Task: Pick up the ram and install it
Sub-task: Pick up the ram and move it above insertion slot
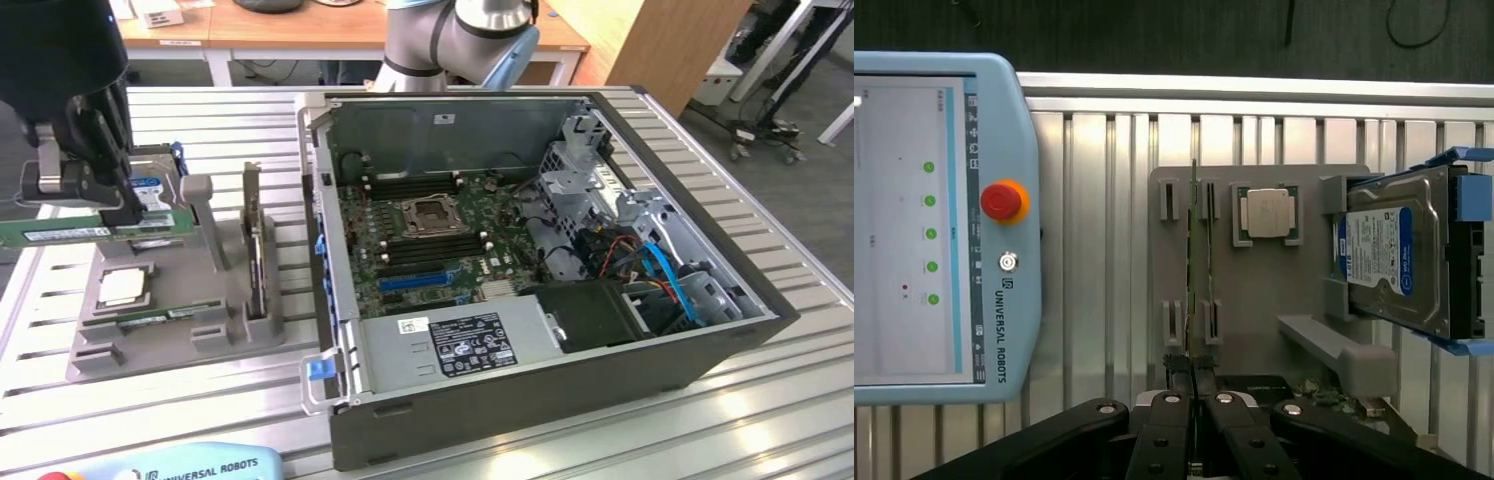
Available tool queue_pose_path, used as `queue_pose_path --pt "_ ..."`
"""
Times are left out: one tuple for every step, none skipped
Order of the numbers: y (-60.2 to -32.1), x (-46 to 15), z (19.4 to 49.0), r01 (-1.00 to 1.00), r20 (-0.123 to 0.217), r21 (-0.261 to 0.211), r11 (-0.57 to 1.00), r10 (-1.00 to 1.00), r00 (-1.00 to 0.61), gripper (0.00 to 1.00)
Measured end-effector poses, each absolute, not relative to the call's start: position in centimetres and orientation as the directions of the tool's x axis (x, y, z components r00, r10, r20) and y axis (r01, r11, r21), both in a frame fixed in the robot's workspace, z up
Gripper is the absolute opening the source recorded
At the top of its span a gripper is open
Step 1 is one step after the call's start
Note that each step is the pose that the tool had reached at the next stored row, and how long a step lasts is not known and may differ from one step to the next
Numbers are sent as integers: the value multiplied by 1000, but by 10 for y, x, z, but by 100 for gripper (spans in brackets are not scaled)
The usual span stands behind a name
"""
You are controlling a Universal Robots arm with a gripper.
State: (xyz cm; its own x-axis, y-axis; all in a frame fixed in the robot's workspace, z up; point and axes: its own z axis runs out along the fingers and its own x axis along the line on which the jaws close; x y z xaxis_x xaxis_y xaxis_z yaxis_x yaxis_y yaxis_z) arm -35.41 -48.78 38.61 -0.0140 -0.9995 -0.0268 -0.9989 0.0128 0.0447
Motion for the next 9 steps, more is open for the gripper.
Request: queue_pose_path --pt "-488 -354 387 -999 -27 45 13 -1000 -14 12" --pt "-488 -354 389 -999 -27 45 13 -1000 -14 12" --pt "-488 -353 390 -999 -27 45 13 -1000 -15 12" --pt "-488 -353 391 -999 -27 45 14 -1000 -15 12" --pt "-488 -353 391 -999 -27 45 14 -1000 -15 12" --pt "-488 -353 392 -999 -27 45 14 -1000 -15 12" --pt "-488 -353 393 -999 -27 45 14 -1000 -15 12" --pt "-488 -353 394 -999 -27 45 14 -1000 -15 12" --pt "-488 -353 394 -999 -27 45 14 -1000 -15 12"
